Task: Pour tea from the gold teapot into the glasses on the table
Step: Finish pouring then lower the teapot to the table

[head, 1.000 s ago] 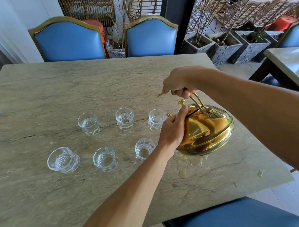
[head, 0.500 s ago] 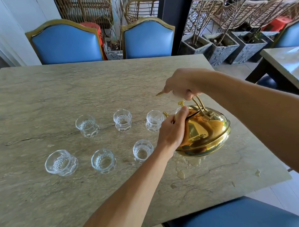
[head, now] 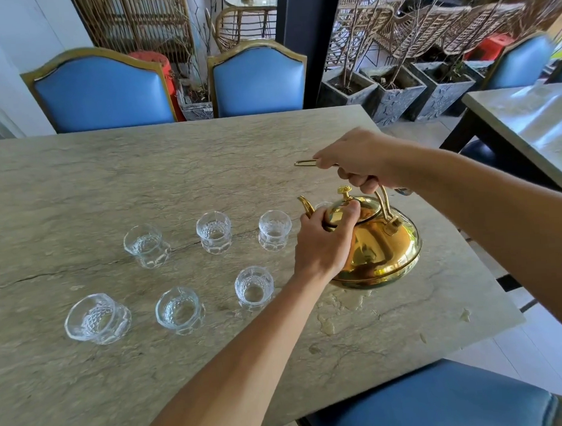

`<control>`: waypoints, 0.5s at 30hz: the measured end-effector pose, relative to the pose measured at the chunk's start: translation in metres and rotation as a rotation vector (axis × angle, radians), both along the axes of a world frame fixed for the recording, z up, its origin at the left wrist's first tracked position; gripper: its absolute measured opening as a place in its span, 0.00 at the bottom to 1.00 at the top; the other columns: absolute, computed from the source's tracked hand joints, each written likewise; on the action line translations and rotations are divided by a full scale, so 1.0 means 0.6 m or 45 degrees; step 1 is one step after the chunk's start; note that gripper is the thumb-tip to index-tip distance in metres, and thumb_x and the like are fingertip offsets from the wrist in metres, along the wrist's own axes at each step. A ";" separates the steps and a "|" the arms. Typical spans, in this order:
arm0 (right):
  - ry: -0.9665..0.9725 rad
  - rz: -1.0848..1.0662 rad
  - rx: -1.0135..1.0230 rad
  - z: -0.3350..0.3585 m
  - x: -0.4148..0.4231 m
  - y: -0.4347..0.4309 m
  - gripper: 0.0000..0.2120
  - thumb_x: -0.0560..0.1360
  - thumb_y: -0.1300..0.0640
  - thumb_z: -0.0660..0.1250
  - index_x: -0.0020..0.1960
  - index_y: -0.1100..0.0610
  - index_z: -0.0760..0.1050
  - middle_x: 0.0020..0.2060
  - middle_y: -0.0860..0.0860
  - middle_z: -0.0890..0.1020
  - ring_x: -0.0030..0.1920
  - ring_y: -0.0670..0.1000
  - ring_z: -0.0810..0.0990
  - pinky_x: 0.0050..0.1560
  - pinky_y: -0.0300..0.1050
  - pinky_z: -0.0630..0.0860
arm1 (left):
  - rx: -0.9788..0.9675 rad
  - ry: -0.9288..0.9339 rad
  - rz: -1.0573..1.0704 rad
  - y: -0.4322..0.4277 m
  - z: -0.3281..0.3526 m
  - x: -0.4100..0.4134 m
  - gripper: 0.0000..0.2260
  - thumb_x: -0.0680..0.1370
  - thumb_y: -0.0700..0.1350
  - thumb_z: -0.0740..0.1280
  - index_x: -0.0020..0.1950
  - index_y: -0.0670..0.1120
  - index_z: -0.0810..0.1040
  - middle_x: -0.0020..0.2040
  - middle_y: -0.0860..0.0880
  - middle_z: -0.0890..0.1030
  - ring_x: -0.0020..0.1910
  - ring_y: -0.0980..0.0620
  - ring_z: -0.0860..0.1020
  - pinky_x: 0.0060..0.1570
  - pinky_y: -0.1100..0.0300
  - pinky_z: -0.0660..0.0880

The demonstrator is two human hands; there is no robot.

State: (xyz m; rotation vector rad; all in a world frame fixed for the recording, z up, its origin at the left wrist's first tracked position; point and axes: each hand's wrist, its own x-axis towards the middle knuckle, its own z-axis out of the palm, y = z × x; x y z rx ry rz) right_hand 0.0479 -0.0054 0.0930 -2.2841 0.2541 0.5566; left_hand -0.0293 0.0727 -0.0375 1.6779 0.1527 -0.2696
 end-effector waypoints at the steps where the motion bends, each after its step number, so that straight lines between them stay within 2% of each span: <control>1: -0.013 -0.016 0.002 0.003 -0.002 -0.007 0.18 0.79 0.56 0.66 0.63 0.67 0.75 0.27 0.52 0.68 0.22 0.47 0.61 0.21 0.35 0.59 | 0.005 -0.014 -0.014 -0.005 0.004 0.000 0.38 0.66 0.80 0.59 0.55 0.49 0.82 0.62 0.46 0.80 0.59 0.46 0.81 0.63 0.47 0.79; 4: -0.040 -0.060 -0.005 0.012 -0.006 -0.030 0.17 0.79 0.56 0.66 0.64 0.65 0.76 0.27 0.52 0.69 0.22 0.47 0.61 0.21 0.35 0.59 | 0.004 -0.023 -0.061 -0.025 0.009 0.002 0.36 0.68 0.77 0.60 0.56 0.49 0.83 0.62 0.46 0.79 0.60 0.47 0.81 0.60 0.50 0.78; 9: -0.015 -0.087 -0.067 0.015 -0.002 -0.062 0.15 0.79 0.57 0.66 0.61 0.65 0.77 0.29 0.53 0.69 0.23 0.47 0.62 0.20 0.35 0.60 | -0.041 0.014 -0.124 -0.064 0.006 0.005 0.39 0.66 0.81 0.59 0.59 0.52 0.83 0.61 0.45 0.83 0.61 0.45 0.82 0.65 0.44 0.80; 12: 0.016 -0.081 -0.118 0.007 0.007 -0.077 0.14 0.79 0.57 0.66 0.58 0.67 0.77 0.28 0.53 0.69 0.22 0.47 0.63 0.21 0.36 0.60 | -0.119 0.060 -0.147 -0.080 0.001 0.007 0.39 0.67 0.79 0.61 0.56 0.47 0.84 0.56 0.42 0.86 0.55 0.46 0.85 0.59 0.48 0.83; 15: 0.052 -0.058 -0.177 -0.001 0.015 -0.084 0.09 0.78 0.57 0.67 0.51 0.64 0.77 0.28 0.53 0.70 0.22 0.48 0.63 0.21 0.36 0.61 | -0.171 0.094 -0.171 -0.093 -0.010 0.010 0.32 0.75 0.74 0.63 0.55 0.45 0.84 0.52 0.44 0.88 0.52 0.48 0.86 0.57 0.51 0.82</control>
